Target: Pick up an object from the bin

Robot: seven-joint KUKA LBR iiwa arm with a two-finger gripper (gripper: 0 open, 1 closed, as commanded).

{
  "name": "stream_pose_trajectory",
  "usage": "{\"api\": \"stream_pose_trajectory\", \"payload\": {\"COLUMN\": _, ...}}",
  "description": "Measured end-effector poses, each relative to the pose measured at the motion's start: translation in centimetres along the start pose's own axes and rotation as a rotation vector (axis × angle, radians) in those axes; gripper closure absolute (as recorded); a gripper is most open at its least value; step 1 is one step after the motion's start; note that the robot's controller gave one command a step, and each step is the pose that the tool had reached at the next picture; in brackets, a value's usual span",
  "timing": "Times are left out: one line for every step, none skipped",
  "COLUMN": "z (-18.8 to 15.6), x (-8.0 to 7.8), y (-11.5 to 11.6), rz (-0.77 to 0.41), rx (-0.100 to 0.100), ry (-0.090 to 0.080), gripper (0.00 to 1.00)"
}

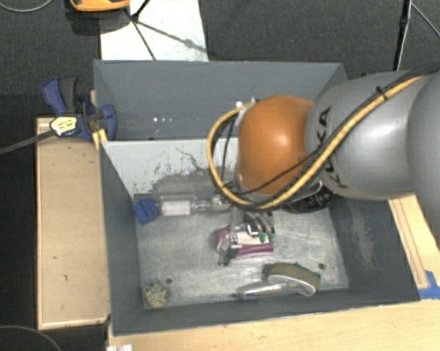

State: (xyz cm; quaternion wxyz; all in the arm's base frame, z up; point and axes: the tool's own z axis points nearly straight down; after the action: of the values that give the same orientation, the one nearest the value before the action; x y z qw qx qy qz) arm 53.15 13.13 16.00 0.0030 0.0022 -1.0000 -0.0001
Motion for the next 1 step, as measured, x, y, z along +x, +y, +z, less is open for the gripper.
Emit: {"api": "stream_pose_trajectory", "payload": {"z": 8.31, "x": -0.56, "y": -8.18, "rz": -0.175, "rx": 0.002, "ry": -0.004, "gripper": 0.0}}
